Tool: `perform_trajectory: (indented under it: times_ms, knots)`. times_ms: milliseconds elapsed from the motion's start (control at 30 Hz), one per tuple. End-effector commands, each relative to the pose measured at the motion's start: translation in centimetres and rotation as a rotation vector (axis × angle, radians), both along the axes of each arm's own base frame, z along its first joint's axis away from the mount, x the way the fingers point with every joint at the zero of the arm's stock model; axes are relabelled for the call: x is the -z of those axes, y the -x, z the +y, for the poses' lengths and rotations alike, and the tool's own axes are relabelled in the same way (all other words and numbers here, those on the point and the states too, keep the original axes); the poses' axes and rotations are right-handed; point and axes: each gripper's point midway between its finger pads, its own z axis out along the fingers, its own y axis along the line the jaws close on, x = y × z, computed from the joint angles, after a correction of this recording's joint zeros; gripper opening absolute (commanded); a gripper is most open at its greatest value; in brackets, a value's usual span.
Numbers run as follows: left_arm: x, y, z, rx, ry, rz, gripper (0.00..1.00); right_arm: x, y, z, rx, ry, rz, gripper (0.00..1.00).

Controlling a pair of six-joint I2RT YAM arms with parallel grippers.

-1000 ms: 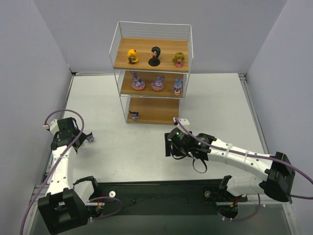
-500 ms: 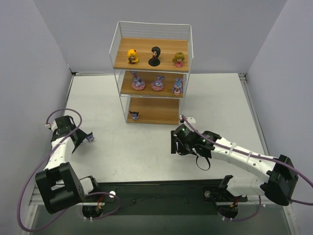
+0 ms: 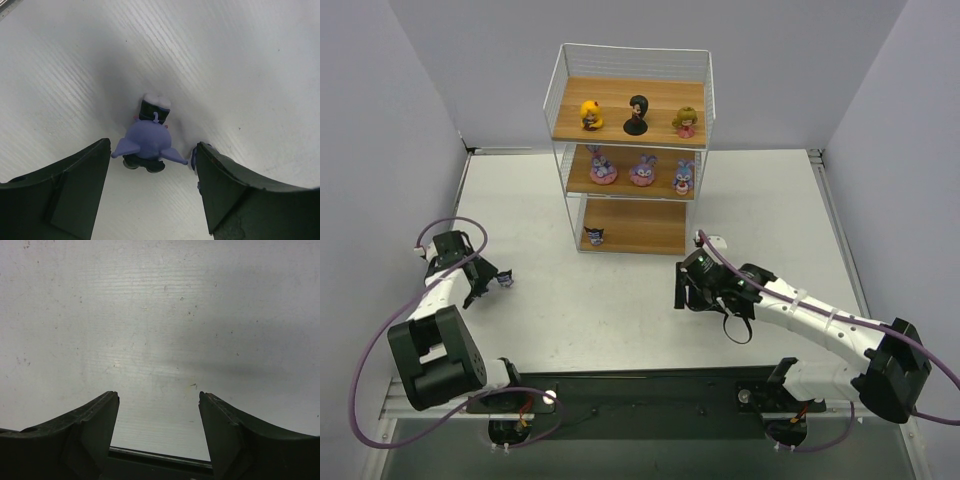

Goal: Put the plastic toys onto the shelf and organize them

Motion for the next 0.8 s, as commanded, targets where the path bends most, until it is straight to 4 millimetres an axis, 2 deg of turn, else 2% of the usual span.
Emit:
perform_trajectory:
  times_ms: [0, 67, 100, 133, 367, 467, 500, 533, 633, 667, 767]
  knots:
    - [-1.9, -3.0, 1.4, 0.006, -0.036, -0.088, 0.77, 0.1, 0.5, -1.2, 0.003, 0.027, 0.013, 0.66]
    - [-2.0, -3.0, 1.5, 0.004, -0.038, -0.087, 0.71, 0.2, 0.4, -1.4, 0.005, 0.029, 0.015, 0.66]
    - [-2.0, -3.0, 1.5, 0.003, -0.040, -0.088, 0.64, 0.2, 0.4, -1.4, 0.008, 0.029, 0.014, 0.66]
    - [-2.1, -3.0, 1.5, 0.005, -0.040, -0.090, 0.61, 0.2, 0.4, -1.4, 0.009, 0.027, 0.015, 0.65]
    - [-1.4, -2.3, 1.0, 0.007, -0.023, -0.074, 0.57, 0.0, 0.3, -1.9, 0.022, 0.027, 0.001, 0.65]
    - [-1.3, -2.4, 0.9, 0.006, -0.016, -0.067, 0.45, 0.2, 0.4, -2.2, 0.027, 0.029, 0.004, 0.64]
    - [-1.6, -2.5, 1.0, 0.004, -0.019, -0.070, 0.42, 0.2, 0.3, -2.2, 0.031, 0.029, 0.004, 0.64]
    - [-1.7, -2.3, 1.0, 0.004, -0.018, -0.066, 0.34, 0.3, 0.3, -2.3, 0.033, 0.029, 0.004, 0.64]
    - [-2.8, -2.2, 1.0, 0.002, -0.026, -0.070, 0.27, 0.2, 0.4, -2.5, 0.036, 0.029, -0.003, 0.64]
    - [-3.1, -2.2, 1.1, 0.000, -0.028, -0.073, 0.21, 0.2, 0.4, -2.6, 0.038, 0.030, -0.004, 0.64]
    - [-4.8, -2.1, 1.2, -0.006, -0.044, -0.097, 0.17, -0.1, 0.3, -2.5, 0.039, 0.021, -0.012, 0.64]
